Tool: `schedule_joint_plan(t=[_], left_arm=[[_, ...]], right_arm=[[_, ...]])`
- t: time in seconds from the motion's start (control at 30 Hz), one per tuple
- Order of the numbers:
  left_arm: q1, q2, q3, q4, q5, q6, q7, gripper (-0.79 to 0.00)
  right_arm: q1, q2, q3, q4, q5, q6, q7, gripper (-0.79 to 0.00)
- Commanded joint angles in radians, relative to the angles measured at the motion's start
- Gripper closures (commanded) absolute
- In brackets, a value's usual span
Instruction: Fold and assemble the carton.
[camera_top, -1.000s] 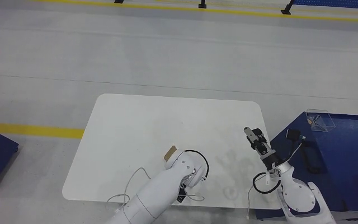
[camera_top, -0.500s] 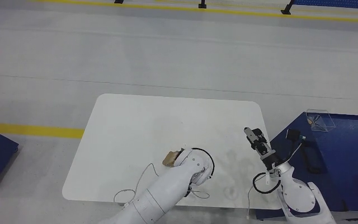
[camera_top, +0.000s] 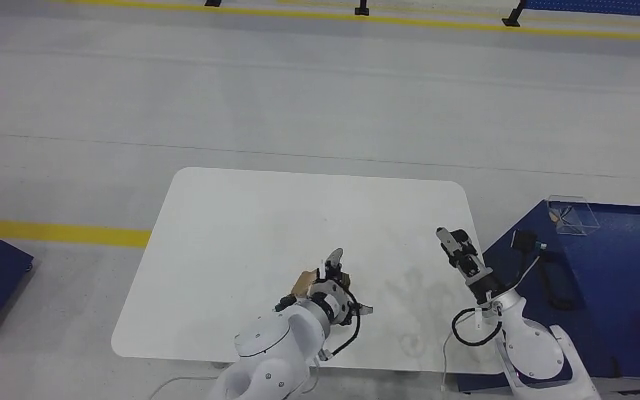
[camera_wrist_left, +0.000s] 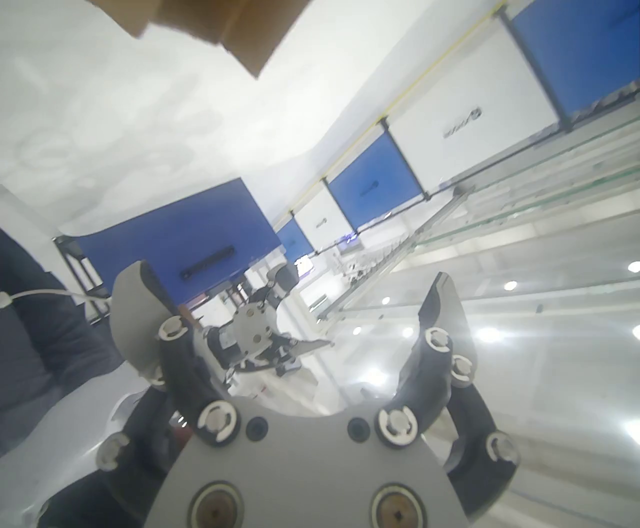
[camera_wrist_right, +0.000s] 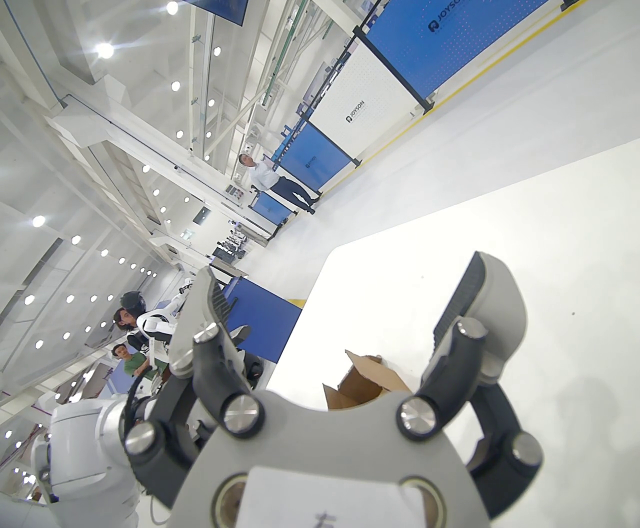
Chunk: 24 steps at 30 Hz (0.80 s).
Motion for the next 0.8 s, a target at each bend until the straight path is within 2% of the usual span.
schedule_joint_plan(t=[0.0, 0.37, 0.4, 0.5, 0.6, 0.67, 0.77], left_arm=[[-0.002, -0.001, 0.003, 0.0, -0.002, -0.029, 0.063, -0.785], [-0.004, 0.0, 0.005, -0.004, 0.011, -0.026, 0.057, -0.785], [-0.02, 0.008, 0.024, -0.028, 0.115, 0.027, 0.022, -0.785], [-0.003, 0.039, 0.072, -0.11, 0.454, 0.193, 0.043, -0.785], [0.02, 0.065, 0.137, -0.154, 0.688, 0.464, 0.087, -0.785], [0.026, 0.086, 0.197, -0.092, 0.768, 0.464, 0.049, -0.785], [0.031, 0.111, 0.216, 0.006, 0.793, 0.464, 0.016, -0.785]], right_arm=[[0.0, 0.0, 0.0, 0.0, 0.0, 0.0, 0.0, -0.785], [0.0, 0.0, -0.001, 0.002, -0.003, 0.005, 0.003, -0.785], [0.007, 0.0, -0.015, 0.005, -0.029, 0.04, 0.024, -0.785], [0.07, -0.006, -0.105, -0.001, -0.256, 0.219, -0.004, -0.785], [0.128, -0.016, -0.207, 0.018, -0.396, 0.31, -0.004, -0.785], [0.157, -0.023, -0.268, 0.03, -0.516, 0.354, -0.055, -0.785], [0.198, -0.034, -0.357, 0.074, -0.646, 0.397, -0.046, -0.785]])
